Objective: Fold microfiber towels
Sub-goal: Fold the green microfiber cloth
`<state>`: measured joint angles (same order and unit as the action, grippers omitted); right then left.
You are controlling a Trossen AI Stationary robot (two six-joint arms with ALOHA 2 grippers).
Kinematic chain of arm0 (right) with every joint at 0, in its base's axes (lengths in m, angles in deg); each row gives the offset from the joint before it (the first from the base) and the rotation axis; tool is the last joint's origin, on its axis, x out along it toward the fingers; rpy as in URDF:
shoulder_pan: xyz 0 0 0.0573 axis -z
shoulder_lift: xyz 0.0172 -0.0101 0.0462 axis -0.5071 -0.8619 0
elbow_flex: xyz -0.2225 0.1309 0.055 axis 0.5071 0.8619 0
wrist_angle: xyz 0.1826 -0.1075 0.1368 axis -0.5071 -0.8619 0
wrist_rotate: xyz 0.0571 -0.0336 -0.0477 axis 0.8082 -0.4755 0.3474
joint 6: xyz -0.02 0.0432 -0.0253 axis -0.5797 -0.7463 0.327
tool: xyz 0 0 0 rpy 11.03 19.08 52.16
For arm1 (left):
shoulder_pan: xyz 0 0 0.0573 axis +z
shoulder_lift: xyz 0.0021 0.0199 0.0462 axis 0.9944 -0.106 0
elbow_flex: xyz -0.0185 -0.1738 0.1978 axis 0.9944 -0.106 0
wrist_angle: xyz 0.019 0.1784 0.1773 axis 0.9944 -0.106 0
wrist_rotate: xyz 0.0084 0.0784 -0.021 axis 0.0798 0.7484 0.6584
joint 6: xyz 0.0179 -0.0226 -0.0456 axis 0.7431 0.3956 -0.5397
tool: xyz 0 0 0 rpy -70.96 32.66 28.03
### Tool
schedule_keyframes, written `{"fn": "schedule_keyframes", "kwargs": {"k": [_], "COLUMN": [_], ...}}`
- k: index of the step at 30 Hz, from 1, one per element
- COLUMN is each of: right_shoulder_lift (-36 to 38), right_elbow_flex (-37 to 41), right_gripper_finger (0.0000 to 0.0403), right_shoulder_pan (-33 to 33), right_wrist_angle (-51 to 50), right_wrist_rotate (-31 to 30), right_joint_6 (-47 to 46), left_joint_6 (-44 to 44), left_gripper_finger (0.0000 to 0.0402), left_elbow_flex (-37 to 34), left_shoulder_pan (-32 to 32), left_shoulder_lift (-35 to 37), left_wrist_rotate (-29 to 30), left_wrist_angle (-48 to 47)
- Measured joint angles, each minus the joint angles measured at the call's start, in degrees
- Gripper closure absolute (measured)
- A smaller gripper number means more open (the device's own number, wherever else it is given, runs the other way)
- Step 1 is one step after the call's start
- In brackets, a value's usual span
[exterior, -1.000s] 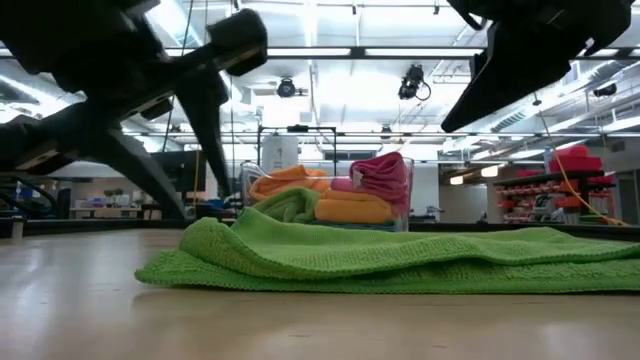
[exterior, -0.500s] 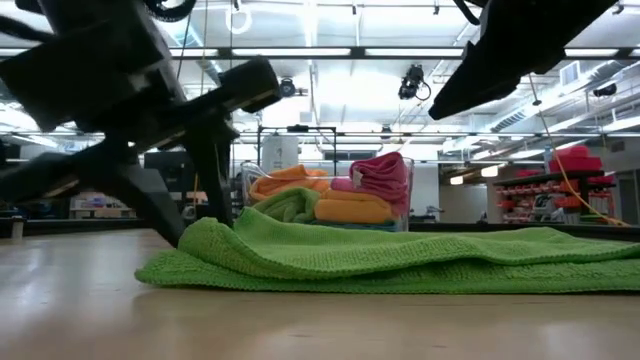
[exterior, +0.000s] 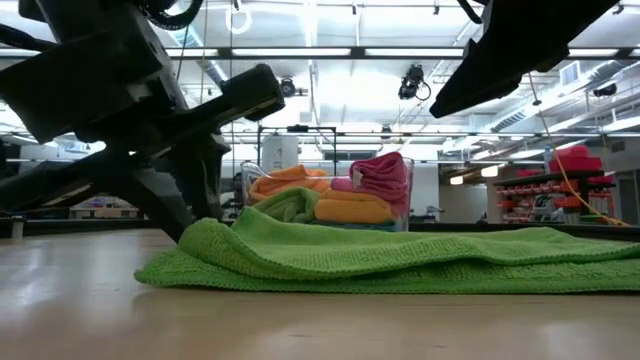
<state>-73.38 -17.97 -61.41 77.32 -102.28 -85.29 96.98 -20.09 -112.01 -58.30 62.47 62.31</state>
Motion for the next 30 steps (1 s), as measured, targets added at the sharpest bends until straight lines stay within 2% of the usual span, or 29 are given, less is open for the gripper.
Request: {"fn": "schedule_keyframes", "kwargs": {"k": [3,7,11,14,20,25,30], "right_shoulder_lift": [0.00,0.00,0.00,0.00,-0.02,-0.02,-0.02], "right_elbow_flex": [0.00,0.00,0.00,0.00,0.00,0.00,0.00], "right_gripper_finger": [0.0229,0.0229,0.0229,0.0229,0.0229,0.0229,0.0229], "right_shoulder_pan": [0.00,0.00,-0.08,-0.39,-0.35,-0.37,-0.37], "right_wrist_angle": [0.01,0.00,-0.01,-0.03,-0.14,-0.06,-0.06], "right_wrist_rotate": [0.03,0.75,1.64,1.66,1.66,1.66,1.66], "right_joint_6": [-0.03,-0.18,-0.46,-0.47,-0.25,-0.25,-0.54], "left_joint_6": [-4.03,-12.14,-19.68,-25.47,-34.50,-33.20,-29.14], "left_gripper_finger": [0.0387,0.0393,0.0395,0.0397,0.0398,0.0398,0.0399], "left_elbow_flex": [-0.02,-0.07,-0.02,1.18,8.56,14.82,14.83], "left_shoulder_pan": [0.09,-0.03,-2.00,-4.18,-9.14,-9.87,-5.85], "left_shoulder_lift": [0.00,1.02,5.68,8.69,10.97,11.09,10.73], "left_wrist_rotate": [-1.84,-3.88,-9.31,-11.70,-19.73,-20.43,-20.17], "left_wrist_angle": [-0.09,-1.38,-9.24,-18.82,-32.17,-34.00,-31.50]}}
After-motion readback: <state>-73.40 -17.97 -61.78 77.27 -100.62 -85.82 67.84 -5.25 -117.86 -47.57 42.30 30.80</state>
